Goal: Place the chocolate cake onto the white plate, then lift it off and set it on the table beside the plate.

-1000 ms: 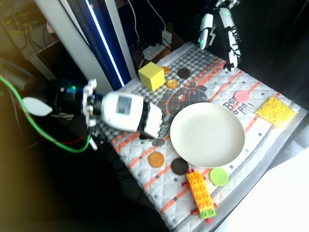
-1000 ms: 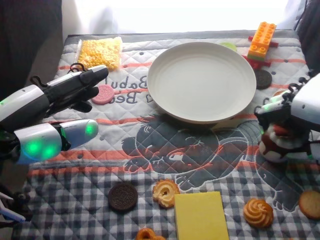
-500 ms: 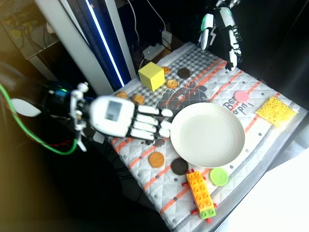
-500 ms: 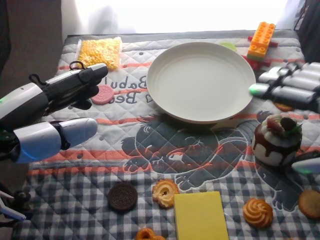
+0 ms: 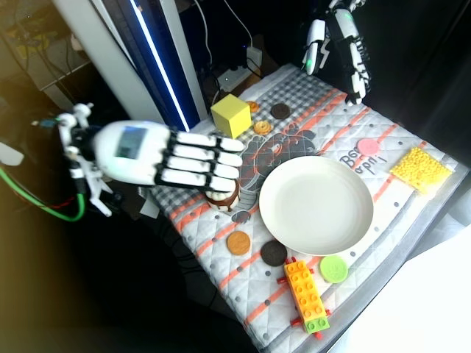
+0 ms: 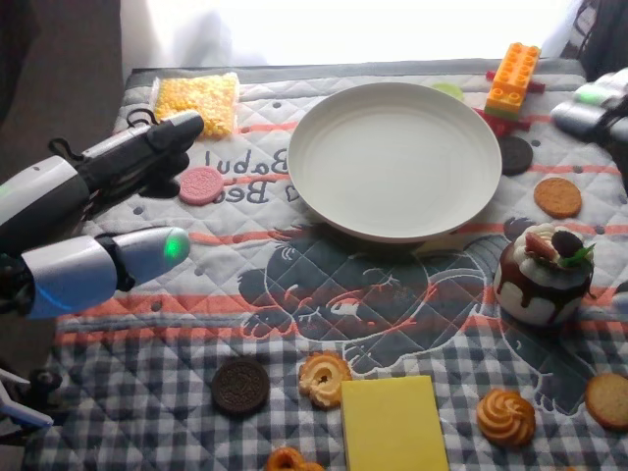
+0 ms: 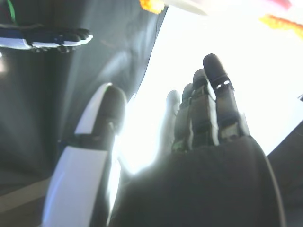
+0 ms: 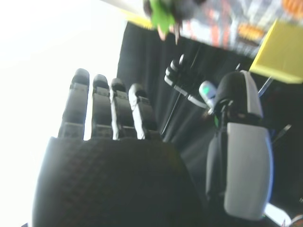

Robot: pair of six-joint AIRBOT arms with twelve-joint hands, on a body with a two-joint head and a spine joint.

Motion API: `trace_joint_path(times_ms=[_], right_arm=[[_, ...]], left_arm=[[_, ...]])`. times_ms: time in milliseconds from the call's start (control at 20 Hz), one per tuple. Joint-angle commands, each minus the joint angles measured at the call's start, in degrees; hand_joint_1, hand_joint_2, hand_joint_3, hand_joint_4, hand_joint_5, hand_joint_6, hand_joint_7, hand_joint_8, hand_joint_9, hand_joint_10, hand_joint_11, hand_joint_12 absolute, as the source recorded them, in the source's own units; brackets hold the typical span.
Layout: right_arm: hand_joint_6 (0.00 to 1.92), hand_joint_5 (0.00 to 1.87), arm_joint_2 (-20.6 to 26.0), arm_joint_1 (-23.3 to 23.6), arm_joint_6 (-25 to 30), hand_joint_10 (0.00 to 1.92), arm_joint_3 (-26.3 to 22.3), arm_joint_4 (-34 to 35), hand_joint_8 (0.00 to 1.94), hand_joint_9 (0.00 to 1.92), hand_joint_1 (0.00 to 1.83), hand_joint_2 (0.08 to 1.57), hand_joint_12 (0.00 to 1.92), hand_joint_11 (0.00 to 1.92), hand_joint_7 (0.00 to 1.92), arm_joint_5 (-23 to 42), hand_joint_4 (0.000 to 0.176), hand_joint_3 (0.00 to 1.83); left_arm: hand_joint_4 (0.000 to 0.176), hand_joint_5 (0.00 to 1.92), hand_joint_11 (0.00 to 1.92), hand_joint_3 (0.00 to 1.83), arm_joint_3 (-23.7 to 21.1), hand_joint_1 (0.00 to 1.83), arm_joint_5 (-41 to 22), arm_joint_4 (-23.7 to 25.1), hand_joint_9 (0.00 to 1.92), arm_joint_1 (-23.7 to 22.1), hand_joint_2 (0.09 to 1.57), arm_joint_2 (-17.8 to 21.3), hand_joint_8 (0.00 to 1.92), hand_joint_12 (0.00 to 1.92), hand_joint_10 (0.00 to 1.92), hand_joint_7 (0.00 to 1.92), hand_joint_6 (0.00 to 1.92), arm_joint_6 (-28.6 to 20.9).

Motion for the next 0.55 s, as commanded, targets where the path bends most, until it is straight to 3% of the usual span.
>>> trace_joint_path(times_ms=[0,50,150,200,350,400,500], right_arm=[[0.00,0.00,0.34,-0.09,-0.04,0.00,-0.20,1.48,0.00,0.00,0.65,1.07,0.00,0.00,0.00,10.68,0.045,0.02],[0.00,0.00,0.34,-1.21,-0.04,0.00,-0.25,2.49,0.00,0.00,0.63,1.09,0.00,0.00,0.00,12.51,0.073,0.02],[0.00,0.00,0.32,-2.95,-0.06,0.00,-0.47,3.90,0.00,0.00,0.64,1.09,0.00,0.00,0.00,16.30,0.082,0.02],[0.00,0.00,0.29,-3.11,-0.19,0.00,-0.62,4.20,0.00,0.00,0.63,1.07,0.00,0.00,0.00,17.66,0.082,0.01],[0.00,0.00,0.51,-3.16,-0.95,0.00,-0.88,4.51,0.00,0.00,0.65,1.06,0.00,0.00,0.00,20.29,0.075,0.00],[0.00,0.00,0.62,-3.16,-1.08,0.00,-0.90,4.69,0.00,0.00,0.65,1.07,0.00,0.00,0.00,21.00,0.066,0.00],[0.00,0.00,0.74,-3.16,-1.58,0.00,-0.93,5.10,0.00,0.00,0.68,1.07,0.01,0.03,0.00,22.34,0.078,0.01]], left_arm=[[0.071,0.02,0.00,0.00,-0.08,0.70,-8.19,-0.33,0.08,-0.26,1.32,0.58,0.00,0.47,0.00,0.03,0.00,-0.52],[0.107,0.01,0.00,0.00,-0.08,0.64,-8.63,-0.33,0.05,-0.29,1.29,0.58,0.00,0.40,0.00,0.02,0.00,-0.57],[0.092,0.00,0.00,0.00,0.31,0.64,-9.95,-0.32,0.00,-0.36,1.25,0.59,0.00,0.05,0.00,0.00,0.00,-1.81],[0.083,0.00,0.00,0.00,0.52,0.60,-10.67,-0.32,0.00,-0.37,1.24,0.59,0.00,0.01,0.00,0.00,0.00,-2.42],[0.169,0.00,0.00,0.00,1.03,0.56,-12.74,-0.57,0.00,-0.39,1.21,0.70,0.00,0.00,0.00,0.00,0.00,-3.61],[0.175,0.00,0.00,0.00,1.15,0.56,-13.53,-0.69,0.00,-0.47,1.21,0.75,0.00,0.00,0.00,0.00,0.00,-3.76],[0.176,0.00,0.00,0.00,1.19,0.59,-15.06,-0.99,0.00,-0.49,1.19,0.98,0.00,0.00,0.00,0.00,0.00,-3.94]])
